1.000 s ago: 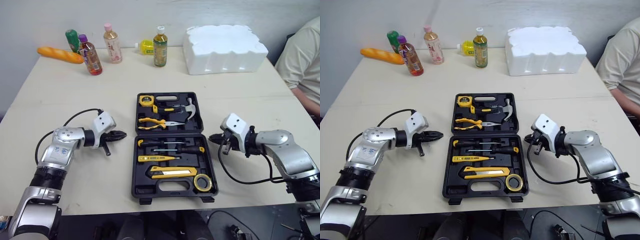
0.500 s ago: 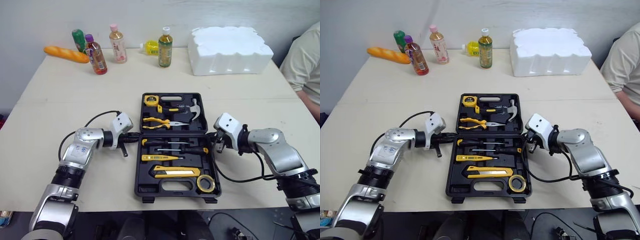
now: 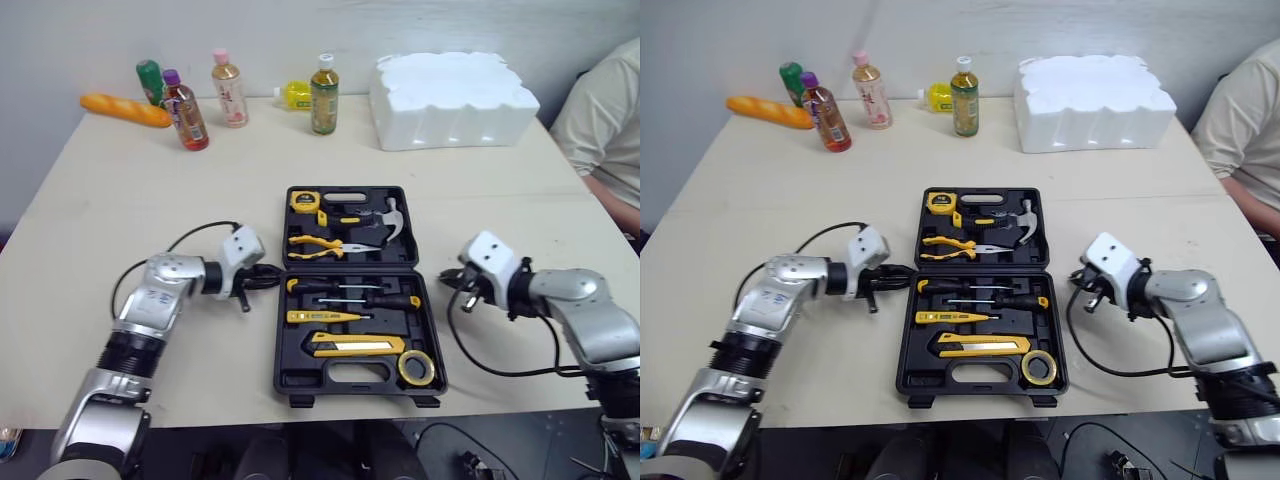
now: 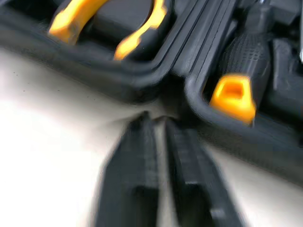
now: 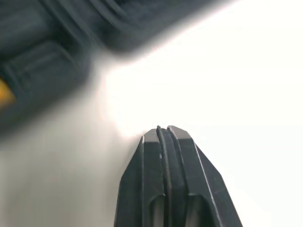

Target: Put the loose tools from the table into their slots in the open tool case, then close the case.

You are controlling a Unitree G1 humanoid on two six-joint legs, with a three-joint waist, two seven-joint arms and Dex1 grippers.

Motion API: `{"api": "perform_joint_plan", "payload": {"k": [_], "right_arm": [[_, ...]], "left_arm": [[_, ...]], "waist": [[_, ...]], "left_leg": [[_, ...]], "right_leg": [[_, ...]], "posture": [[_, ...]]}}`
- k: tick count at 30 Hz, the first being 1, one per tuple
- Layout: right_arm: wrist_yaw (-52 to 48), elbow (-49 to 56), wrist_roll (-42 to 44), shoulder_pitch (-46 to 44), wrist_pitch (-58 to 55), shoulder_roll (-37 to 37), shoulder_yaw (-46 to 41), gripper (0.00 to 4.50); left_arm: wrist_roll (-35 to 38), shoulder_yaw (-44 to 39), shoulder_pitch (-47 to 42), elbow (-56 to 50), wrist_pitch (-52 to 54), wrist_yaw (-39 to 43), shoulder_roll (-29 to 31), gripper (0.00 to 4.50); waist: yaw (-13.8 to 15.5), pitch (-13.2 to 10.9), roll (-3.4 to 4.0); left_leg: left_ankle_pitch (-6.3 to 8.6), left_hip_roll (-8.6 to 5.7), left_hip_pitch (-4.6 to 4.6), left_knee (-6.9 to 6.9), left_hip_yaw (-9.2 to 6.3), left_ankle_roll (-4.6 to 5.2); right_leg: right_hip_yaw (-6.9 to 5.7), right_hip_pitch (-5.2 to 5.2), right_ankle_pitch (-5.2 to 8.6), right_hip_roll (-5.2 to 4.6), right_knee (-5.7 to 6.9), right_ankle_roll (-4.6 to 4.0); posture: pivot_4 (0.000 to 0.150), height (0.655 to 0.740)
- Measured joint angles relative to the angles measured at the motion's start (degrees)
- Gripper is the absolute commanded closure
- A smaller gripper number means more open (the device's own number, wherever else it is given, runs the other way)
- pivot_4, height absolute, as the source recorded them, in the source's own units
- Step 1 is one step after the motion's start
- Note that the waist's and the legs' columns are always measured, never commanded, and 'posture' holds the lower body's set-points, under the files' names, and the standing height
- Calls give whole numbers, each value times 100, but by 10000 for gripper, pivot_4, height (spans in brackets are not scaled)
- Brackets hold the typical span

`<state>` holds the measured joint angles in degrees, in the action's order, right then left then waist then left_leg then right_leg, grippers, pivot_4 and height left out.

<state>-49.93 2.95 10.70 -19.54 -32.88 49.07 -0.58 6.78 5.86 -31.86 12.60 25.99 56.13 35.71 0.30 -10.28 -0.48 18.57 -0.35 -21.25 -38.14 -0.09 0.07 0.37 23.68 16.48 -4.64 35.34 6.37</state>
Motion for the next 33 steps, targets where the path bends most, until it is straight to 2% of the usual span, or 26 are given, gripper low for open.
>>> {"api": "perform_joint_plan", "payload": {"k": [2, 5, 6, 7, 8, 13, 15, 17, 23, 28, 30, 31, 33], "right_arm": [[-50, 187, 227, 12, -330, 5, -203, 26611], [41, 413, 1107, -383, -1635, -290, -754, 12981], [138, 428, 1336, -668, -2036, -430, -877, 7163], [262, 430, 1439, -949, -2341, -537, -864, 2082], [346, 441, 1502, -1132, -2514, -608, -824, 927], [876, 199, 1539, -1634, -3242, -1035, -610, 927], [1032, 60, 1526, -1758, -3408, -1146, -559, 927], [1238, -137, 1444, -1976, -3467, -1253, -409, 927], [2057, -946, 1190, -2447, -3625, -1916, -408, 927], [2250, -1263, 1052, -2557, -3564, -1952, -417, 927], [2247, -1307, 1052, -2565, -3540, -1955, -396, 0], [2238, -1362, 1028, -2602, -3479, -1958, -319, 2761], [2203, -1419, 1015, -2650, -3425, -1996, -225, 8495]], "left_arm": [[118, -117, 22, -79, 355, 5, 89, 14854], [777, -592, -331, -284, 2133, -238, -4, 2568], [920, -761, -641, -299, 2572, -427, -157, 0], [986, -848, -952, -297, 2901, -655, -313, 0], [1030, -877, -1141, -307, 3069, -806, -416, 0], [1171, -1014, -1465, 107, 4028, -1399, -734, 0], [1159, -985, -1474, 243, 4163, -1567, -771, 0], [1109, -938, -1584, 419, 4152, -1714, -804, 0], [1089, -962, -1832, 878, 3964, -2017, -1013, 0], [1036, -782, -1805, 885, 3717, -2053, -1005, 0], [1016, -703, -1773, 870, 3630, -2036, -985, 5127], [959, -603, -1703, 811, 3530, -2034, -960, 6668], [958, -515, -1580, 586, 3520, -2007, -919, 15150]], "waist": [[-49, 0, 0], [-55, -8, -12], [-43, -8, -12], [-38, -8, -12], [-27, -8, -12], [-41, -7, -11], [-48, -7, -11], [-47, -7, -11], [-23, -6, -11], [-34, -2, -9], [-36, 0, -5], [-43, 2, -3], [-51, 4, -5]], "left_leg": [[2, 5, 4, 4, -3, 4], [-2, 13, -3, -3, -21, -3], [-3, 7, -1, -3, -25, -6], [-3, 4, 0, -4, -25, -6], [-3, -1, -1, -2, -29, -6], [-19, -7, -27, -1, -12, -34], [-21, -7, -61, -4, 6, -37], [-28, -6, -97, -17, 12, -49], [-52, -5, -95, -10, 8, -62], [-54, -9, -93, -11, 12, -57], [-55, -9, -92, -10, 12, -58], [-55, -8, -88, -10, 13, -58], [-55, -6, -85, -8, 13, -58]], "right_leg": [[-1, 2, 3, 0, 1, -6], [-7, 9, 5, 3, 28, -11], [-10, 9, 5, 3, 24, -11], [-10, 8, 5, 3, 23, -11], [-10, 8, 5, 3, 23, -11], [-5, 34, 4, 0, 29, -9], [0, 82, 4, -1, 43, -8], [0, 128, 3, 0, 62, -7], [-3, 133, -3, 4, 72, -17], [1, 129, -9, 1, 70, -13], [2, 128, -9, 2, 71, -13], [3, 127, -9, 3, 72, -13], [2, 122, -9, 5, 71, -13]], "posture": [[1500, 7383], [1500, 7383], [1500, 7383], [1500, 7383], [1500, 7383], [1500, 7383], [1500, 7383], [1500, 7383], [1500, 7383], [1500, 7383], [1500, 7383], [1500, 7383], [1500, 7383]]}}
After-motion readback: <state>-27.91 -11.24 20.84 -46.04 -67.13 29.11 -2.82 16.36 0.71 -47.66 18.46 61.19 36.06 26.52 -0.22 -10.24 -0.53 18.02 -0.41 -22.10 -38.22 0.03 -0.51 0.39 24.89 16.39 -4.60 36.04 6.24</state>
